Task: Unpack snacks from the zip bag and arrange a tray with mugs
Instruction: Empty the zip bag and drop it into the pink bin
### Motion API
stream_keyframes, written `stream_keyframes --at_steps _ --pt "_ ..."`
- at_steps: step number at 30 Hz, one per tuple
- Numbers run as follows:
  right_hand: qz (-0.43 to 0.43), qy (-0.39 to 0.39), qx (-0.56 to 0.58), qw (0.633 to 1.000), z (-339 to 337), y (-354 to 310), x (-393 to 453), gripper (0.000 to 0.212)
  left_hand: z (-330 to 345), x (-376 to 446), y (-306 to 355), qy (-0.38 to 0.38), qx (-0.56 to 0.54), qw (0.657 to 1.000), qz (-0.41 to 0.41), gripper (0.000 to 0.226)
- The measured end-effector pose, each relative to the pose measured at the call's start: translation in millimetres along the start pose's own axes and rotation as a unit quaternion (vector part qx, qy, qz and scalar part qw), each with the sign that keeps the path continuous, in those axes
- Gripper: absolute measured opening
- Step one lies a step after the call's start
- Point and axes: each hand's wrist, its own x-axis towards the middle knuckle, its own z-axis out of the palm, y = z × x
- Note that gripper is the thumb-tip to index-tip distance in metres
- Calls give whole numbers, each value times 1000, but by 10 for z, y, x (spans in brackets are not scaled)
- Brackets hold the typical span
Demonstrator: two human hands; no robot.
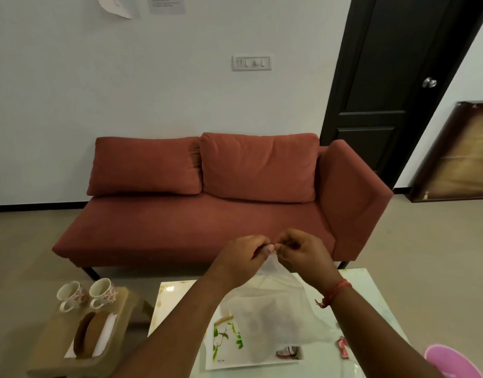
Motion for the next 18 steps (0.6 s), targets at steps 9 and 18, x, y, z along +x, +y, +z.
stream_keyframes --at_steps 9,18 --pt "123 122 171 970 -1019 841 -54 27 546 395 62 -5 35 999 -41 30" --pt "142 97 250 953 -1961 1662 -281 16 1284 903 572 77 -183 965 -170 23"
